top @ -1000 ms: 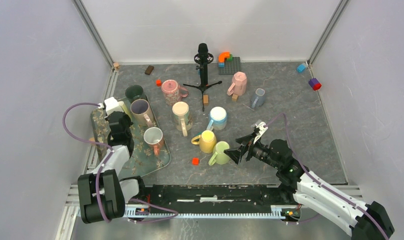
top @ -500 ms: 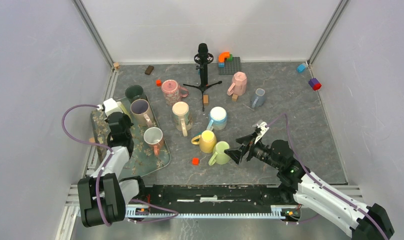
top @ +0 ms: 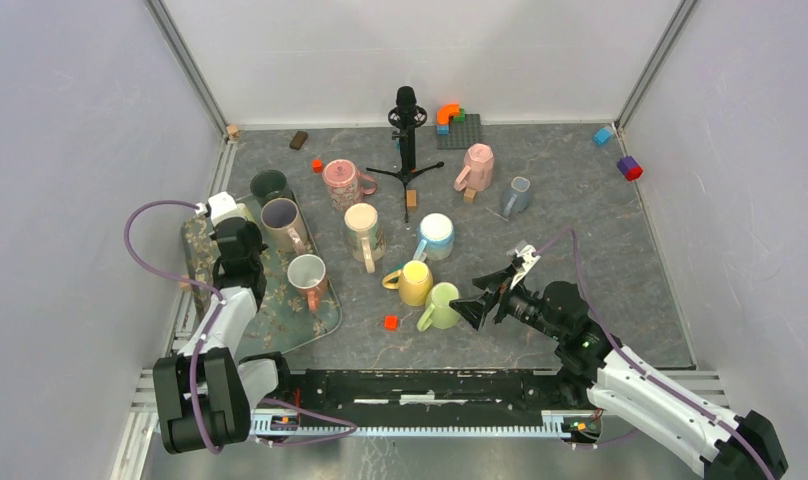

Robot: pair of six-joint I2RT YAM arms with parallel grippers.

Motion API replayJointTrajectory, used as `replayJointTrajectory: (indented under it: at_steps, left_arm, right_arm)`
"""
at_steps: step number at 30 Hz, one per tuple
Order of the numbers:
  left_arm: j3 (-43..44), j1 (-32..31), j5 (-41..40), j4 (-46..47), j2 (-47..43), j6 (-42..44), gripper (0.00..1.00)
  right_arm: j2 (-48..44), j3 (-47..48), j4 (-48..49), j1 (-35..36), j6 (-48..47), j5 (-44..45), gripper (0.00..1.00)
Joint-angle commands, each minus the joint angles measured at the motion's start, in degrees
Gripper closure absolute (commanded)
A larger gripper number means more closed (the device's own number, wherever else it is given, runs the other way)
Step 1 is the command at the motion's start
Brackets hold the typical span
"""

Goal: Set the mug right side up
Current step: Place the cup on the tray.

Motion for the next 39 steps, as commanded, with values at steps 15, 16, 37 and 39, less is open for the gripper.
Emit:
replayJointTrajectory:
  at_steps: [15, 16, 37, 39]
  left_arm:
    - [1.67, -1.83, -2.67, -6.37, -1.07, -4.94, 0.70]
    - [1.58, -1.76, -2.77, -6.37, -1.15, -5.06, 0.70]
    - [2.42, -1.86, -2.87, -8.05, -2.29, -6.02, 0.62]
    - [3.07, -1.88, -2.99, -9.07, -2.47, -6.30, 0.61]
  right_arm:
    - [-2.43, -0.75, 0.11, 0.13, 0.92, 1.11, 0.03]
    - [-2.45, -0.85, 0.14, 0.20, 0.93, 1.17, 0.03]
    - [-3.34, -0.97, -0.41, 0.14, 1.14, 1.35, 0.03]
    - [-3.25, -0.69, -0.47, 0.18, 1.20, 1.25, 0.03]
